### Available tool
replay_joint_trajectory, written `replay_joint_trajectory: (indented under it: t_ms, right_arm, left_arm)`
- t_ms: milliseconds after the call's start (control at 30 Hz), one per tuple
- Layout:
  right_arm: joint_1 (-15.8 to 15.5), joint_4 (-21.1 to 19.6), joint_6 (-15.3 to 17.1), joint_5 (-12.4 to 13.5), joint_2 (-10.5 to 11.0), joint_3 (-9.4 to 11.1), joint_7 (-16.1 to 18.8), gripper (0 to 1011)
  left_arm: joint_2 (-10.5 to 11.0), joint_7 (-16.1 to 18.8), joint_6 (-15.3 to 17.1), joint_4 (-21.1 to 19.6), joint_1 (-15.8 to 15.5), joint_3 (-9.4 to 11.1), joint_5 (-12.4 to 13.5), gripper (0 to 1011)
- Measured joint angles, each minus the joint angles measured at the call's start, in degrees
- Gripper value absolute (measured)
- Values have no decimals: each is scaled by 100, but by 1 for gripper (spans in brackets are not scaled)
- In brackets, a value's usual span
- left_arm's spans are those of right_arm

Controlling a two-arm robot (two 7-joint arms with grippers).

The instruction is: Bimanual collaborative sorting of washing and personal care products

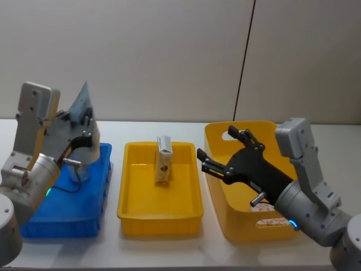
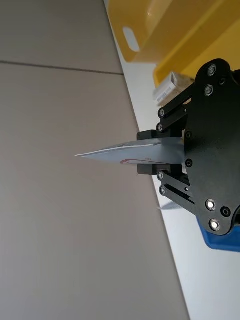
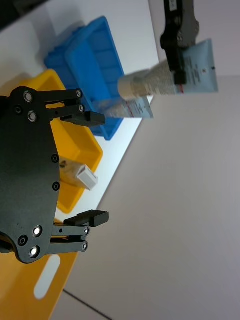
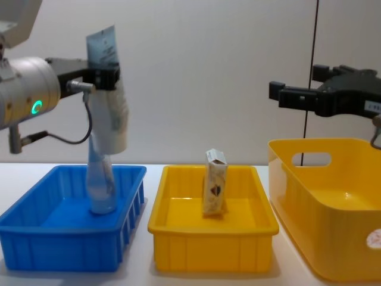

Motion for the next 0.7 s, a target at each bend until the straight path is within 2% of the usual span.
replay_joint_trajectory:
  t_ms: [133, 367, 700]
  right_arm:
    - [114, 158, 50, 217, 27, -51, 285, 1002]
    - [313, 418, 111, 436, 63, -159, 626, 1002]
    - [636, 761, 155, 560, 98, -340, 945, 1002]
  left_arm:
    - [0, -301, -120, -63, -74, 31, -124, 228]
    - [-22, -739, -276, -108, -176, 93, -311, 228]
    - [-28, -1243, -435, -192, -256, 221, -531, 228]
